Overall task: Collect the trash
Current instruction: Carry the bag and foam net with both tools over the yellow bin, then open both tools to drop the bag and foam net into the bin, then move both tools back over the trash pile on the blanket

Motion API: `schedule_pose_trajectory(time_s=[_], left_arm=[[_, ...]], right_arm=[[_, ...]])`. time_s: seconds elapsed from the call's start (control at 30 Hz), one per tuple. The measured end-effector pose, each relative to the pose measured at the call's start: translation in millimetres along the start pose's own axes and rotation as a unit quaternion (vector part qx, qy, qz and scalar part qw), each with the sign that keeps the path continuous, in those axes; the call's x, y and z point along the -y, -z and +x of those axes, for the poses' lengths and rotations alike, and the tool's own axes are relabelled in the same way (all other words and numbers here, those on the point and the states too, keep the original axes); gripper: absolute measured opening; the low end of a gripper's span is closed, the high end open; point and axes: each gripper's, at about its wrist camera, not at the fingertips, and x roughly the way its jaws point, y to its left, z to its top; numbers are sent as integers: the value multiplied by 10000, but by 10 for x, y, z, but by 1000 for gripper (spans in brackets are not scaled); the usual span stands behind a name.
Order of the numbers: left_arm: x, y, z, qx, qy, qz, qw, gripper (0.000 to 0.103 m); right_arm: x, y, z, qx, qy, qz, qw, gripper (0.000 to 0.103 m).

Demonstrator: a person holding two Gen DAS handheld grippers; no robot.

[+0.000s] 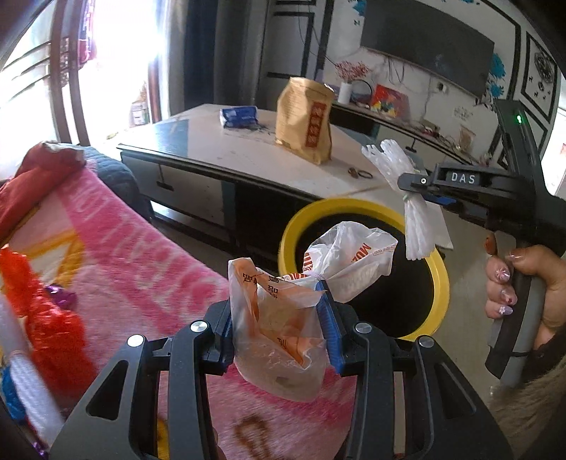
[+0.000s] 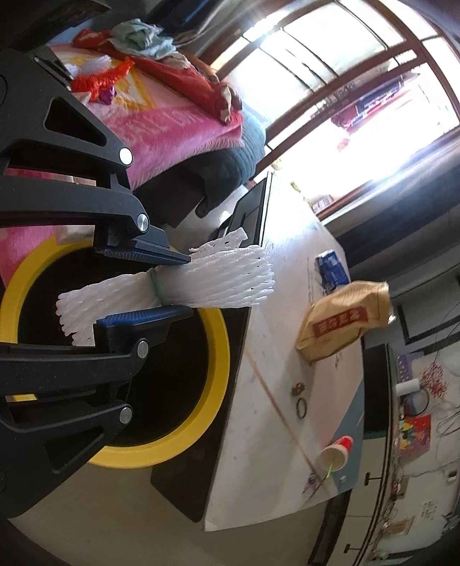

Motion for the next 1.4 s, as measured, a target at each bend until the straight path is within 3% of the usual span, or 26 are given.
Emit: schedule_pose_trajectory(time_s=[0.2, 0.33, 0.47, 0.83, 1.4], left_arm=[[172, -3, 218, -176, 172, 104, 9996, 44], [210, -22, 241, -48, 381, 82, 9992, 77], [200, -17, 205, 5, 430, 6, 9991, 86], [-154, -15, -182, 479, 207, -445, 9976, 94], [-943, 70, -807, 984, -379, -1352, 9852, 95]], right_arm=[[134, 12, 63, -117, 83, 189, 9997, 23], [195, 6, 45, -58, 177, 233, 9996, 36], [212, 9, 41, -47, 255, 240, 9994, 37], [-304, 56, -237, 351, 106, -395, 9985, 55], [-1071, 316, -491, 372, -489, -1145, 9915, 62]])
